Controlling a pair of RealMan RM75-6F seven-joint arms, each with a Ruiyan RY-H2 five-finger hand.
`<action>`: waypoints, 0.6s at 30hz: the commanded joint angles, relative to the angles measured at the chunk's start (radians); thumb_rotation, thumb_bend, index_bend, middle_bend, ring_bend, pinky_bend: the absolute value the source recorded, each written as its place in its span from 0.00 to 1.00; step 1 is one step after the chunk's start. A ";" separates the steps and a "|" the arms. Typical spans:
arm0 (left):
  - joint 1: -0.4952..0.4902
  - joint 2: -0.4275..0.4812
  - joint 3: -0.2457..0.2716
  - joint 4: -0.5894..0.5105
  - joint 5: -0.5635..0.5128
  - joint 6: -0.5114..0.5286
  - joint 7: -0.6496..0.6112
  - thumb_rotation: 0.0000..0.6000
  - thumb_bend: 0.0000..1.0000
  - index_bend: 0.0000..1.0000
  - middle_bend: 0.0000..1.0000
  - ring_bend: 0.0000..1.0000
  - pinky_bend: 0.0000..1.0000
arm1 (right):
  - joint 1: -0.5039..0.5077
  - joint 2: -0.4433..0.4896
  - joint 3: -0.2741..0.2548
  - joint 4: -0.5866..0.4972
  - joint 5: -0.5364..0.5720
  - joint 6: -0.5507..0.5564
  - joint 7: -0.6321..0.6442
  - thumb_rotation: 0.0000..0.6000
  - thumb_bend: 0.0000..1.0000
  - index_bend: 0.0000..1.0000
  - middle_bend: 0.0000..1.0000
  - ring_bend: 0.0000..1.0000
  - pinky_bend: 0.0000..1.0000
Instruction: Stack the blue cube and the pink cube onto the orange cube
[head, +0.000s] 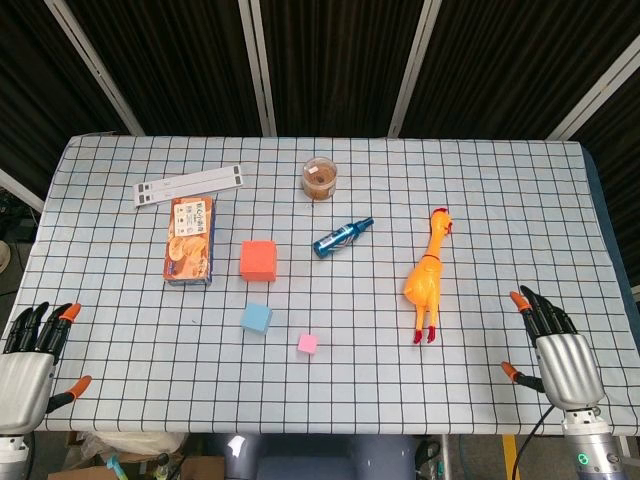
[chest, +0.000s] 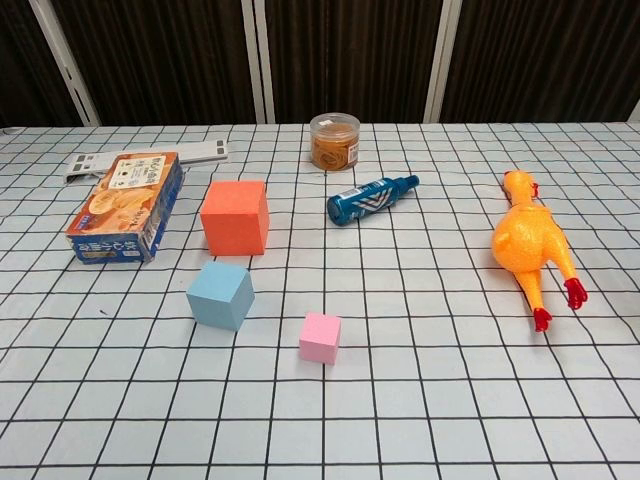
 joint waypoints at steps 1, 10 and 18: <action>-0.002 0.000 -0.002 -0.002 -0.002 -0.005 0.011 1.00 0.19 0.00 0.09 0.00 0.00 | 0.001 -0.001 -0.001 -0.001 -0.002 -0.001 -0.007 1.00 0.16 0.08 0.07 0.13 0.19; -0.007 -0.008 0.005 -0.013 0.006 -0.030 0.039 1.00 0.19 0.00 0.09 0.00 0.00 | -0.004 0.001 -0.006 -0.007 -0.007 0.002 -0.020 1.00 0.16 0.08 0.07 0.13 0.19; -0.013 -0.009 0.002 -0.011 -0.008 -0.049 0.041 1.00 0.20 0.00 0.09 0.00 0.00 | -0.007 0.003 -0.009 -0.005 0.002 -0.004 -0.021 1.00 0.16 0.08 0.07 0.13 0.19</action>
